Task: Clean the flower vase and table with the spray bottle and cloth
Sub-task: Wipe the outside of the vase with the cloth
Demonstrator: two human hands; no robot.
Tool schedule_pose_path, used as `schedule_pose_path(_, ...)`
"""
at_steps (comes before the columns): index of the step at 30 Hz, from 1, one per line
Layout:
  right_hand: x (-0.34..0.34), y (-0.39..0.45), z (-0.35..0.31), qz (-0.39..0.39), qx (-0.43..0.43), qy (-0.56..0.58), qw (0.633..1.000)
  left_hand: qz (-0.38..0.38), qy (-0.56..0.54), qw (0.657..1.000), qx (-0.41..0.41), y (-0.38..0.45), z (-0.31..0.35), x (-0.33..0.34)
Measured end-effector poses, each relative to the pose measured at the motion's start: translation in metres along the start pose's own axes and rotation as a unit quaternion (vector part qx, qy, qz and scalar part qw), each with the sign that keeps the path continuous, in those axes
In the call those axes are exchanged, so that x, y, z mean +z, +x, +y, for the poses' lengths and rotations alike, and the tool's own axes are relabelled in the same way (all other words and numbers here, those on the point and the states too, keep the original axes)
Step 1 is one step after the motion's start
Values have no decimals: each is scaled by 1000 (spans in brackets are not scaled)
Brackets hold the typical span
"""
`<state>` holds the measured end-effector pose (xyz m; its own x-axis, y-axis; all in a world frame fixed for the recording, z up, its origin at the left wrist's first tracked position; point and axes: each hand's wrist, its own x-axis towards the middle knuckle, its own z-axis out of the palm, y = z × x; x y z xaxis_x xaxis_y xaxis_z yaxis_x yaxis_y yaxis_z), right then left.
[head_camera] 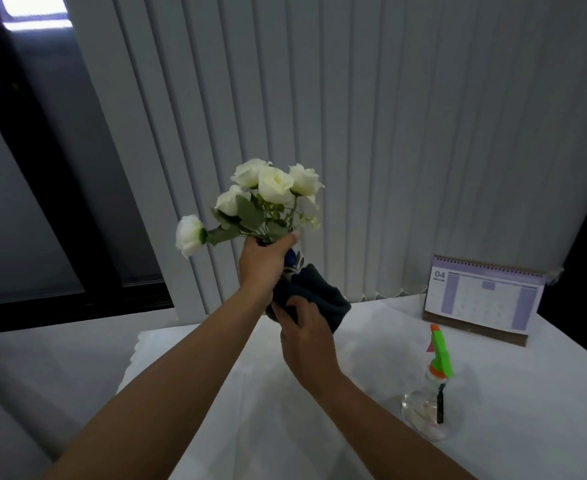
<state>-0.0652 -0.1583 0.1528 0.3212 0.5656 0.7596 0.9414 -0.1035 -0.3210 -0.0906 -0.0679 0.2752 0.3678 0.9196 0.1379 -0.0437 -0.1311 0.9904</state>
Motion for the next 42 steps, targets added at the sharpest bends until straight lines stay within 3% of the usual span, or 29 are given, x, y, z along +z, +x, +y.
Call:
schedule_pose_path(4,4,-27,14,-54,-5,-25,998,2,-22,1000,4,6,5,-5)
schedule_pose_path(8,-15,-20,33,-55,8,-28,998,5,-71,997,-2,7,11,-3)
schedule_pose_path(11,-30,-22,52,11,151,93,984,-2,-92,996,-6,10,13,0)
schedule_pose_path(14,-38,-19,55,100,323,234,912,-25,-88,996,13,14,18,6)
schedule_pose_path(16,-38,-11,48,114,432,358,820,-49,-80,996,15,13,20,13)
schedule_pose_path(18,-39,-4,43,113,484,433,752,-62,-60,996,24,12,21,16)
schedule_pose_path(20,-42,-2,39,113,499,456,729,-74,-45,996,30,11,24,16)
schedule_pose_path(34,-59,8,26,81,527,493,688,-279,32,954,101,14,25,-2)
schedule_pose_path(37,-62,7,24,52,516,477,709,-271,46,955,108,15,23,-3)
schedule_pose_path(42,-61,2,16,-24,460,401,791,-231,42,964,126,16,17,-3)
